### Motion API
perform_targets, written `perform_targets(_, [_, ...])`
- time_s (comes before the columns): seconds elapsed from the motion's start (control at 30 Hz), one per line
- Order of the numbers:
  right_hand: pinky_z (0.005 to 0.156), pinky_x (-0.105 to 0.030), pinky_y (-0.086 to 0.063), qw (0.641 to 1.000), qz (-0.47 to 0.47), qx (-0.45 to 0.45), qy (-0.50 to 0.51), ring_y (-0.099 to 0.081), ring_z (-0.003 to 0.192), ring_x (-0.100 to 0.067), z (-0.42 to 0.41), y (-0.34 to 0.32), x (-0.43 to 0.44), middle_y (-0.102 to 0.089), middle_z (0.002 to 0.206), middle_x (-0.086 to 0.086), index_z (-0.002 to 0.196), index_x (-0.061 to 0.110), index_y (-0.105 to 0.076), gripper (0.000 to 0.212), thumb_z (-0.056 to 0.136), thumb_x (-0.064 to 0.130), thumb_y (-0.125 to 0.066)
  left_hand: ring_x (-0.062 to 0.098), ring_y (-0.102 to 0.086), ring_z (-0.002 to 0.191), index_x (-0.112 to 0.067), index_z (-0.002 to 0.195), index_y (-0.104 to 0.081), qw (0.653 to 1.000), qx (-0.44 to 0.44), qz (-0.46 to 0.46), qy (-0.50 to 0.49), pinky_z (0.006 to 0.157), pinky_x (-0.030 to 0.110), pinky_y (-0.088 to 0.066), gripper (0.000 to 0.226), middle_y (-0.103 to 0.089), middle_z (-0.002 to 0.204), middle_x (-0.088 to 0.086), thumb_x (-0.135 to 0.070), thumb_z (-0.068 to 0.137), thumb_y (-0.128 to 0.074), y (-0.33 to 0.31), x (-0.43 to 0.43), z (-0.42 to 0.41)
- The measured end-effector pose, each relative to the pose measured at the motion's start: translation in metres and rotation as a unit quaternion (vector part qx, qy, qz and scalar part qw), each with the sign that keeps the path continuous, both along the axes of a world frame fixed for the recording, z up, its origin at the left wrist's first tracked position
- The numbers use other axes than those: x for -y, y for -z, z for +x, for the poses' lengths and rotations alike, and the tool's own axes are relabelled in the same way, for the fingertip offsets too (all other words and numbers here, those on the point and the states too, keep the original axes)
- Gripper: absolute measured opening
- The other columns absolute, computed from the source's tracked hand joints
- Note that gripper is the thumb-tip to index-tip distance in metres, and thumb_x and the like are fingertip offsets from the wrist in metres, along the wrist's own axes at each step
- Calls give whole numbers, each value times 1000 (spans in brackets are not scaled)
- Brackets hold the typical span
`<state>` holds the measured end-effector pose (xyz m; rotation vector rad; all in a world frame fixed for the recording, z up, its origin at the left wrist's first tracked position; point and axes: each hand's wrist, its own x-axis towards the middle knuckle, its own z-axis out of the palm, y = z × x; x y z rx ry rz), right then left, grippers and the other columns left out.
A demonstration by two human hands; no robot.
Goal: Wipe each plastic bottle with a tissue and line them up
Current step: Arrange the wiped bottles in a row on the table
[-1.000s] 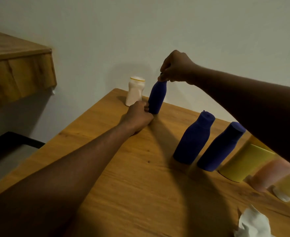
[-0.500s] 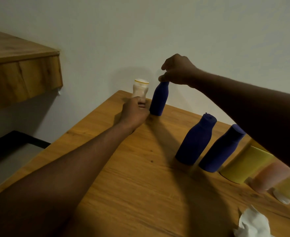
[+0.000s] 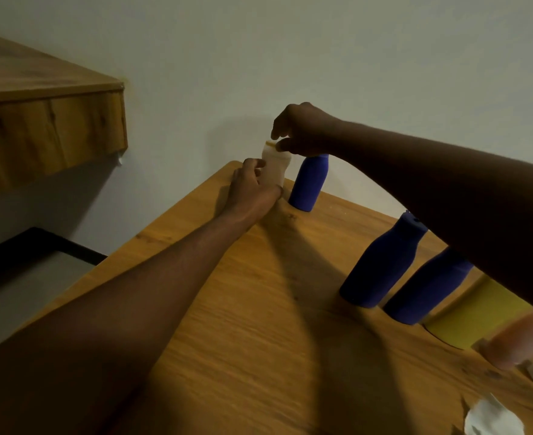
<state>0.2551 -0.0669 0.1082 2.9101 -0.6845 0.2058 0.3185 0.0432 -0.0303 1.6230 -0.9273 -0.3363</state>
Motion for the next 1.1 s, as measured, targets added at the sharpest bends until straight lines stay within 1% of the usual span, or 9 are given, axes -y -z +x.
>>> perform_targets(0.1, [87,-29,-50,1000,6,12,12,-63,107,-22,3,6,3,-66,122,-7,123,16,-66,31,93,20,-69,14,-51,116,-25,150,-39,1000,-5,6,6,69,18,-41,63,-47,148,2,-26,94,-68,1,0,0])
perform_targets(0.33, [83,-29,-48,1000,-16,12,21,-61,100,-21,5,7,2,-65,120,-10,125,14,-64,33,93,22,-70,23,-52,128,-25,151,-38,1000,-13,20,18,91,32,-49,66,-45,149,4,-25,93,-69,1,-1,1])
perform_targets(0.53, [74,-31,-44,993,-117,15,-28,-64,98,-25,-14,-7,-19,-67,116,-12,134,9,-58,41,100,32,-60,18,-55,119,-26,147,-40,1000,-7,10,7,82,29,-49,60,-51,143,2,-35,95,-68,-1,-16,-3])
perform_targets(0.63, [76,-35,-52,992,-116,39,-19,-66,96,-26,-35,-29,-35,-69,114,-11,126,12,-64,36,99,35,-60,16,-55,121,-27,145,-44,1000,-9,-14,13,76,20,-46,58,-52,142,-1,-29,94,-71,-9,-32,-14])
perform_targets(0.7, [79,-36,-55,994,-100,51,-17,-67,93,-24,-57,-44,-46,-71,110,-8,117,13,-69,28,98,33,-62,16,-55,122,-26,142,-48,999,-18,-33,24,78,20,-48,53,-54,140,-2,-23,94,-71,-18,-47,-28])
perform_targets(0.83, [80,-28,-49,997,-2,74,-31,-64,80,-6,-112,-66,-74,-73,102,2,108,11,-74,20,97,25,-64,12,-52,126,-29,139,-53,996,-37,-48,68,98,33,-52,54,-54,139,-7,-10,91,-71,-40,-81,-66])
perform_targets(0.9, [79,-29,-53,995,53,85,-22,-65,78,-2,-142,-72,-91,-73,93,7,103,13,-75,18,95,24,-64,10,-50,125,-32,138,-54,993,-40,-46,97,91,25,-48,56,-52,134,-10,-5,91,-69,-47,-100,-91])
perform_targets(1.0, [83,-32,-56,991,119,65,6,-70,87,-11,-178,-75,-111,-74,88,4,101,12,-76,21,94,28,-65,8,-49,124,-33,137,-55,990,-49,-37,130,79,17,-41,58,-53,135,-11,-3,90,-67,-50,-119,-121])
perform_targets(1.1, [87,-33,-54,989,143,21,29,-67,97,-13,-205,-72,-126,-76,97,5,99,18,-77,20,90,34,-69,9,-50,128,-32,136,-55,988,-44,-27,146,86,21,-45,57,-55,137,-9,-3,89,-68,-50,-130,-147])
